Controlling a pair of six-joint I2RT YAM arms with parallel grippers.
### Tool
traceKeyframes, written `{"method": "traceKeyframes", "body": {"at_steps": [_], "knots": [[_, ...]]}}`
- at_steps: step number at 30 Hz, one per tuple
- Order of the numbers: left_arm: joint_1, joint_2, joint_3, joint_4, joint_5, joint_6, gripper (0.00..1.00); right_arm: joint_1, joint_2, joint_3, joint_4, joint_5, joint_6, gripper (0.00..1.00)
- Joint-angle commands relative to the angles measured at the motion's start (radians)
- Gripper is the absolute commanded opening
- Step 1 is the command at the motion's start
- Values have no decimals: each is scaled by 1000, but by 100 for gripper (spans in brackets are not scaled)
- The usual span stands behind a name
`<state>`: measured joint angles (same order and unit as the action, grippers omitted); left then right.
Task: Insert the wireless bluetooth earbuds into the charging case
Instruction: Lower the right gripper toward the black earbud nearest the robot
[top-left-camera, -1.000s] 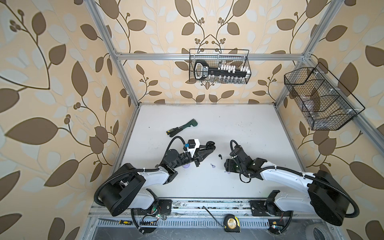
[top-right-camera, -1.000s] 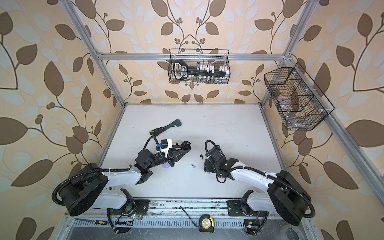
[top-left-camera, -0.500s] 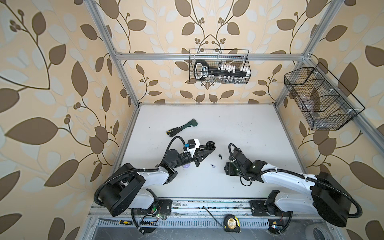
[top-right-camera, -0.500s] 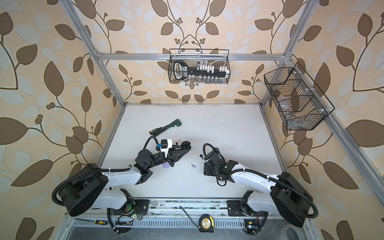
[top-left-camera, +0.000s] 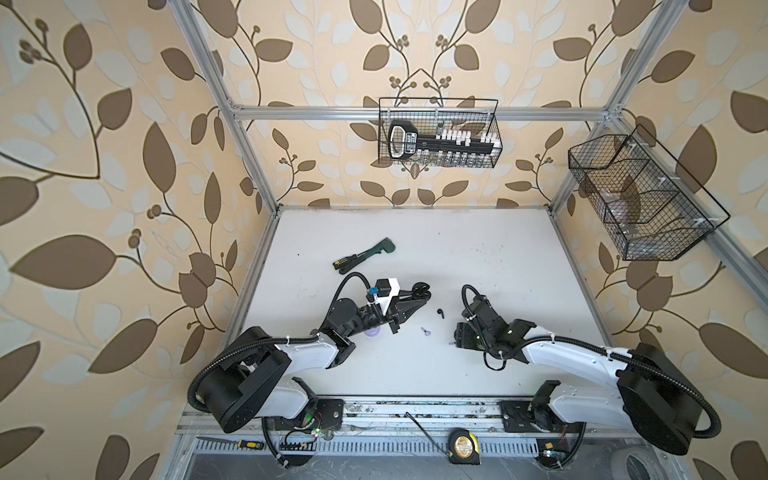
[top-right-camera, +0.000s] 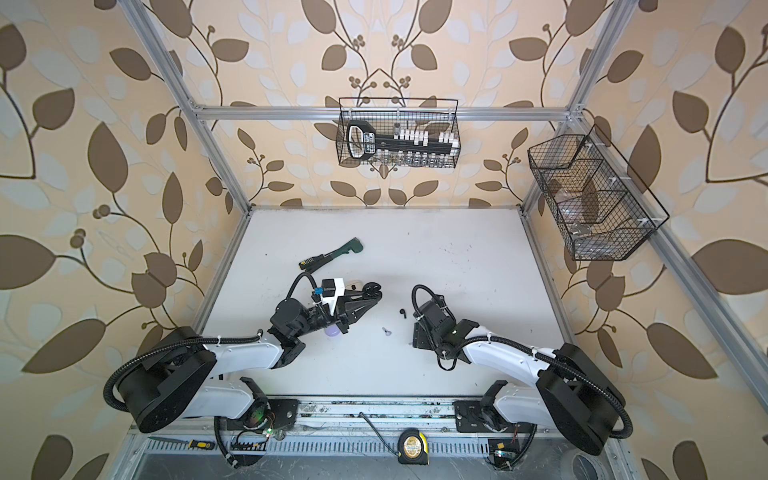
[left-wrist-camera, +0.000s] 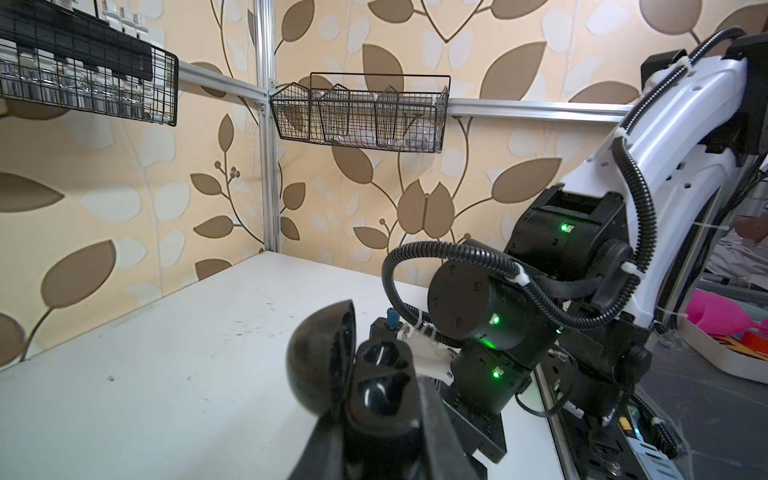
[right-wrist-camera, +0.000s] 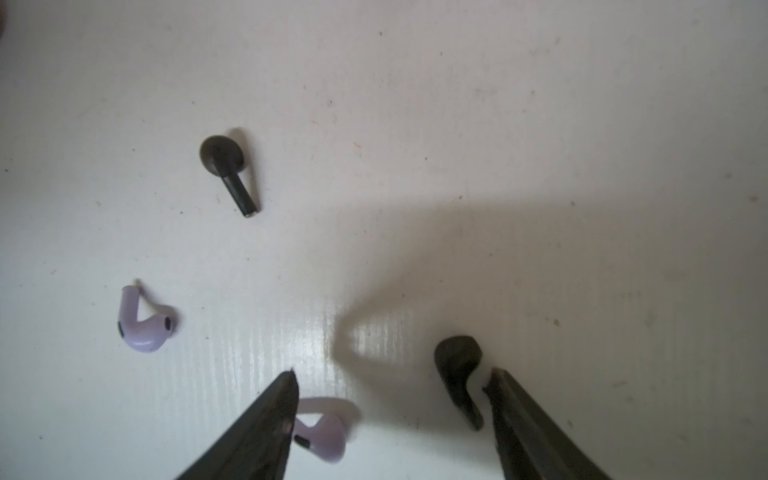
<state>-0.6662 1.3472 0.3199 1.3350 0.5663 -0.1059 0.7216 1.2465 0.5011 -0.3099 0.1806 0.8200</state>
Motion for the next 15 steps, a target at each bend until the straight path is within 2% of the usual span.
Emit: {"method": "traceKeyframes", "body": {"at_steps": [1,10,15], "knots": [[2,-31,-4,49,9,18,0,-3,25,-6,-1,7,-8,73],[2,-33,-2,49,14,15,0,28,-6,34,-112,133,-13,72],[2,-33,-3,49,12,17,0,69,3,43,-134,158,-10,71]]}}
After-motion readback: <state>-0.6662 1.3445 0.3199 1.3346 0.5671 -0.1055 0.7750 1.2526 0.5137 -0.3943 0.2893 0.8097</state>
